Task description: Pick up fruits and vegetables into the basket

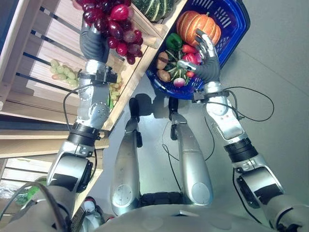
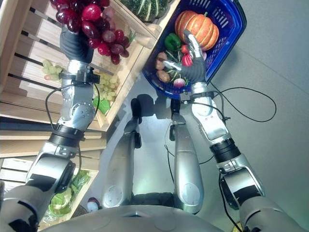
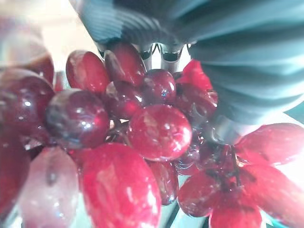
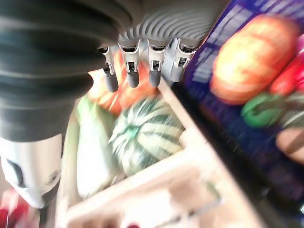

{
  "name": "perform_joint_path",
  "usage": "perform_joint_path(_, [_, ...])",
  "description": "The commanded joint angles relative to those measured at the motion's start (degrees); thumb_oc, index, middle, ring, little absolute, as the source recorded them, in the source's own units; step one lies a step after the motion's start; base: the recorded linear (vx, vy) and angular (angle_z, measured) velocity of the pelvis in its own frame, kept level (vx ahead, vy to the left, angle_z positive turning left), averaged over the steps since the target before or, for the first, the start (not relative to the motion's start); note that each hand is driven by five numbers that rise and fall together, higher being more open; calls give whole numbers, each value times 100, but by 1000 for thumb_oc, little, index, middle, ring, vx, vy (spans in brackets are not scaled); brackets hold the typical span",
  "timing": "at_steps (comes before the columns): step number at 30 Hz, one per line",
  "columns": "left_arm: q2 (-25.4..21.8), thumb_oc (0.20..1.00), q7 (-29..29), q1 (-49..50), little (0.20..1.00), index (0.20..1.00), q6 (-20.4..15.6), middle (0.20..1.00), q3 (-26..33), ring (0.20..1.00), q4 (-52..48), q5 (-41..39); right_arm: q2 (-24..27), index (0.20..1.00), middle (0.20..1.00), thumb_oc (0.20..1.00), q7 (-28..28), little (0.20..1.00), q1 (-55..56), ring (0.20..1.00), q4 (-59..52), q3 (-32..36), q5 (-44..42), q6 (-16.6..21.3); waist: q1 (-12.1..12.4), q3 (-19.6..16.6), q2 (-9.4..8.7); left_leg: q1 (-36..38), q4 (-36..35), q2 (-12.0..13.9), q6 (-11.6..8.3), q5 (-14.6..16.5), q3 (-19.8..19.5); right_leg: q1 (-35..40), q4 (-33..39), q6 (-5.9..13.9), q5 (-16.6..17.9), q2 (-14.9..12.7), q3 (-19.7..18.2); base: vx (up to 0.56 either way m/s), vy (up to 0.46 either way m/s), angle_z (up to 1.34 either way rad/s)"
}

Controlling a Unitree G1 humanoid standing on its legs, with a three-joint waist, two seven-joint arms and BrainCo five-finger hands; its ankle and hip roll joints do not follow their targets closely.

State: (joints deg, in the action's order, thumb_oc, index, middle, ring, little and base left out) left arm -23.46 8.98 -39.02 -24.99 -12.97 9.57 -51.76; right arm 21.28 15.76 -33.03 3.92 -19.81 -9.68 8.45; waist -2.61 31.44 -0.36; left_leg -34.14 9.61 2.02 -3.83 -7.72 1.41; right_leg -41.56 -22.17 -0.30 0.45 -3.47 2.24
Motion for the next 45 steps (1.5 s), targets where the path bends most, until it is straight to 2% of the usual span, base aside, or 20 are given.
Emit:
perform_joint_path(1, [48,200,291,-237,200,200,-49,200,11,200,-581,169,108,1000,1000,1000,-282,1000,62,1000,-535,14,98,55,-37,-165,175,-13,440,-212,94,626,58,582,356,390,-182,-112,305,0,0,0])
perform_joint_path(8, [110,200,519,-347,200,200,342,200,-327,200,-1052,113,187,1000,1000,1000,-680,1000,-331,1000,-754,-414,-239,-244,43,-165,175,6,408,-223,93,579,67,656,447,377,-140,-164,373,0,-9,1])
perform_joint_path(20, [93,200,627,-522,200,200,477,200,-707,200,-1369,203,124,1000,1000,1000,-982,1000,-596,1000,-863,-907,-1007,-622,105,-165,157,24,341,-251,114,536,48,675,527,358,-88,-155,429,-3,-10,1])
perform_joint_path(30, [148,200,803,-592,200,200,579,200,-932,200,-1592,71,78,1000,1000,1000,-878,1000,-695,1000,-830,-1132,-1283,-624,123,-165,146,3,300,-268,125,502,36,653,581,358,-32,-147,452,0,0,0])
perform_joint_path(36, [213,200,944,-618,200,200,780,200,-1100,200,-1672,-16,0,1000,1000,1000,-736,1000,-783,1000,-734,-1196,-1530,-494,142,-165,147,15,281,-286,143,489,32,672,616,356,-3,-147,482,0,0,0])
perform_joint_path(37, [227,200,934,-624,200,200,808,200,-1132,200,-1688,-21,-24,956,956,956,-694,956,-800,956,-735,-1201,-1523,-485,144,-165,146,8,286,-289,142,488,28,669,618,357,2,-150,485,0,0,0])
perform_joint_path(38, [242,200,946,-627,200,200,838,200,-1153,200,-1689,-44,-39,213,213,213,-621,213,-827,213,-733,-1203,-1506,-471,147,-165,148,4,282,-294,142,484,23,671,629,358,10,-153,489,0,0,0])
perform_joint_path(45, [307,200,982,-625,200,200,931,200,-1212,200,-1677,-124,-116,200,200,200,-417,200,-889,200,-724,-1161,-1478,-403,154,-165,159,-33,289,-314,158,477,24,636,637,359,31,-159,505,-1,-1,0])
